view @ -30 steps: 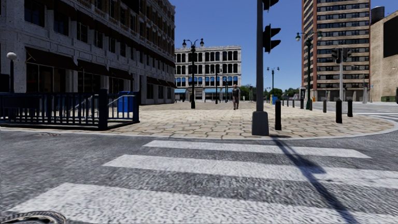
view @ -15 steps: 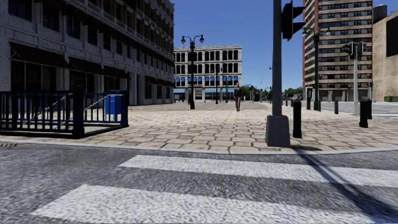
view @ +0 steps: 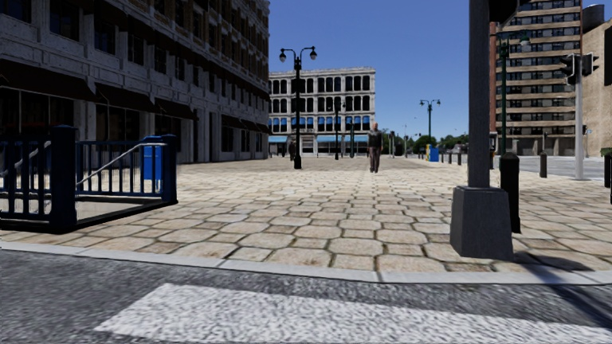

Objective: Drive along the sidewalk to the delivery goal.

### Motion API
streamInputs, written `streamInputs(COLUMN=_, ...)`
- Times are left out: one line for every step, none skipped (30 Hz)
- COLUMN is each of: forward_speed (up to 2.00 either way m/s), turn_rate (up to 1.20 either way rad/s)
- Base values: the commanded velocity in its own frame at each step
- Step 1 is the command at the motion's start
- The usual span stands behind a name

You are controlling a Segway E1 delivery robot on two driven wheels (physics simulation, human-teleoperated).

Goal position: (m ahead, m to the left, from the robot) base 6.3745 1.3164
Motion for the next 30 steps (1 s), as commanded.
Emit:
streamInputs(forward_speed=2.0, turn_rate=0.36)
streamInputs(forward_speed=2.0, turn_rate=0.36)
streamInputs(forward_speed=2.0, turn_rate=0.36)
streamInputs(forward_speed=2.0, turn_rate=0.36)
streamInputs(forward_speed=2.0, turn_rate=0.36)
streamInputs(forward_speed=2.0, turn_rate=0.36)
streamInputs(forward_speed=2.0, turn_rate=0.31)
streamInputs(forward_speed=1.96, turn_rate=0.24)
streamInputs(forward_speed=1.96, turn_rate=0.24)
streamInputs(forward_speed=1.89, turn_rate=0.2)
streamInputs(forward_speed=1.85, turn_rate=0.16)
streamInputs(forward_speed=1.77, turn_rate=0.06)
streamInputs(forward_speed=1.68, turn_rate=0.0)
streamInputs(forward_speed=1.68, turn_rate=0.0)
streamInputs(forward_speed=1.54, turn_rate=0.0)
streamInputs(forward_speed=1.43, turn_rate=0.0)
streamInputs(forward_speed=1.36, turn_rate=0.0)
streamInputs(forward_speed=1.36, turn_rate=0.0)
streamInputs(forward_speed=1.3, turn_rate=0.0)
streamInputs(forward_speed=1.28, turn_rate=0.0)
streamInputs(forward_speed=1.27, turn_rate=0.0)
streamInputs(forward_speed=1.27, turn_rate=0.0)
streamInputs(forward_speed=1.27, turn_rate=0.0)
streamInputs(forward_speed=1.27, turn_rate=0.0)
streamInputs(forward_speed=1.27, turn_rate=0.0)
streamInputs(forward_speed=1.27, turn_rate=0.0)
streamInputs(forward_speed=1.27, turn_rate=0.0)
streamInputs(forward_speed=1.27, turn_rate=0.0)
streamInputs(forward_speed=1.27, turn_rate=0.0)
streamInputs(forward_speed=1.27, turn_rate=0.0)
